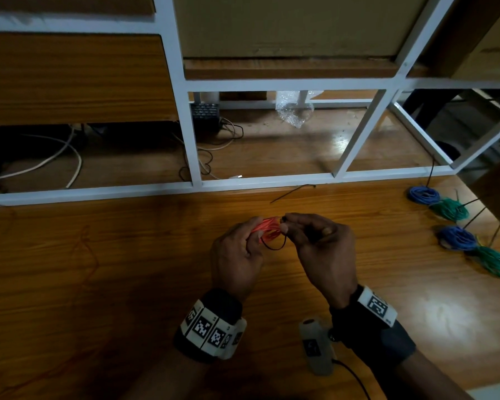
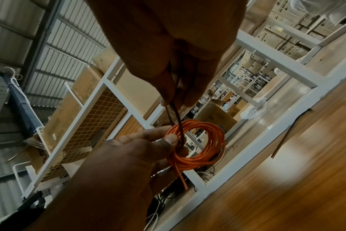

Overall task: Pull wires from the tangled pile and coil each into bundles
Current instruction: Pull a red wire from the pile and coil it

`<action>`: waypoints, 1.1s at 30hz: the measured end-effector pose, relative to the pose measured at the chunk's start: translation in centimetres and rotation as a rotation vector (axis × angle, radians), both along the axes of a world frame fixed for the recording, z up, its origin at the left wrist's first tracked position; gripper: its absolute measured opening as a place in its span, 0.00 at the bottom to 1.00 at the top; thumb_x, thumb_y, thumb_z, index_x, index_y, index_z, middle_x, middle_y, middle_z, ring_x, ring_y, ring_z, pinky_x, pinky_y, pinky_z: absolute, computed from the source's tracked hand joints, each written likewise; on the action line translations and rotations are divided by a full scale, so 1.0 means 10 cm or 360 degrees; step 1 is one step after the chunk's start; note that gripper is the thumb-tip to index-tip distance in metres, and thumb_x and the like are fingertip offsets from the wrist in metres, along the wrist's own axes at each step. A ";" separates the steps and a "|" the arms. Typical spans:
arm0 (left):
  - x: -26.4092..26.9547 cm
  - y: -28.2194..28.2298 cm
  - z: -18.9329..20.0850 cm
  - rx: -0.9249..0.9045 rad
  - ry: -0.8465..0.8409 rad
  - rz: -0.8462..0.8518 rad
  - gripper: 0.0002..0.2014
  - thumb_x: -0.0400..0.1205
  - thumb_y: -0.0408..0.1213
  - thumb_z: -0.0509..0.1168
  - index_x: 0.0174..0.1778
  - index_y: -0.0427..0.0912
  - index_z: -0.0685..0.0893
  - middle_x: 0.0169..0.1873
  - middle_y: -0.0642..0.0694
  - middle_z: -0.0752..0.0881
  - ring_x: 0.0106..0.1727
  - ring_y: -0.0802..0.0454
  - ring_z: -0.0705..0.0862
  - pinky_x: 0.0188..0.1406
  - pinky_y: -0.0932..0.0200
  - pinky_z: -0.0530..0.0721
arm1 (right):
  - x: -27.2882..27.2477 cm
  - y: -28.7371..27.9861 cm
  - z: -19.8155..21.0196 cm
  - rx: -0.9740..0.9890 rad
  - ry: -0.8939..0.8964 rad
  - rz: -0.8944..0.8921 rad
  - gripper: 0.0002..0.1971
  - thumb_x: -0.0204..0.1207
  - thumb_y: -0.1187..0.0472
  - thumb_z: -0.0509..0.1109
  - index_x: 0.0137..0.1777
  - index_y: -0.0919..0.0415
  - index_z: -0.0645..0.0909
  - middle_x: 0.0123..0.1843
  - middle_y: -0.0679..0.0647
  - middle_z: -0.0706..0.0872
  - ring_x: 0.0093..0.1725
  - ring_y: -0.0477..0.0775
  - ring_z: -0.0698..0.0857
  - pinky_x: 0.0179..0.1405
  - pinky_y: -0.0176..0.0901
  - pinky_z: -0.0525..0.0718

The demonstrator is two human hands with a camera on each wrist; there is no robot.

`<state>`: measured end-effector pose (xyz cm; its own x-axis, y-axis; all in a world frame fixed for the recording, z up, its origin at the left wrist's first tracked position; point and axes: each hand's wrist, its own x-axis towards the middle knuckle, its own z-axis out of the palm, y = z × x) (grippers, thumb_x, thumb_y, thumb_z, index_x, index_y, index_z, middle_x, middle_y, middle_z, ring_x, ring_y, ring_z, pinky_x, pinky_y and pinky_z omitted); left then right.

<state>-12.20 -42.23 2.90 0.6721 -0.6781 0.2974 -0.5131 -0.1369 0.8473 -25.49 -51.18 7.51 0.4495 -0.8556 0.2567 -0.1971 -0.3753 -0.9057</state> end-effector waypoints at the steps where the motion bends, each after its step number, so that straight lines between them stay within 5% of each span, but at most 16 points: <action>1: 0.00 0.00 0.01 -0.0006 -0.0017 0.0004 0.17 0.84 0.41 0.61 0.66 0.44 0.88 0.59 0.47 0.90 0.58 0.51 0.89 0.56 0.49 0.90 | 0.01 0.00 0.00 0.0002 -0.0001 0.0003 0.07 0.77 0.62 0.82 0.54 0.55 0.94 0.51 0.43 0.94 0.49 0.36 0.92 0.45 0.31 0.89; 19: -0.05 0.02 0.01 -0.0075 -0.0080 -0.0004 0.17 0.84 0.40 0.61 0.66 0.43 0.87 0.57 0.45 0.90 0.55 0.48 0.90 0.52 0.46 0.91 | -0.01 0.04 -0.04 -0.0041 0.0006 -0.0027 0.08 0.77 0.61 0.82 0.55 0.53 0.94 0.51 0.41 0.94 0.50 0.37 0.93 0.48 0.45 0.93; 33: -0.06 0.03 0.02 -0.0077 -0.0030 0.0028 0.17 0.83 0.38 0.63 0.66 0.44 0.87 0.59 0.45 0.90 0.56 0.49 0.90 0.53 0.47 0.91 | -0.03 0.07 -0.03 -0.0075 -0.0017 -0.0030 0.07 0.78 0.62 0.82 0.55 0.54 0.94 0.52 0.44 0.95 0.50 0.38 0.93 0.48 0.45 0.93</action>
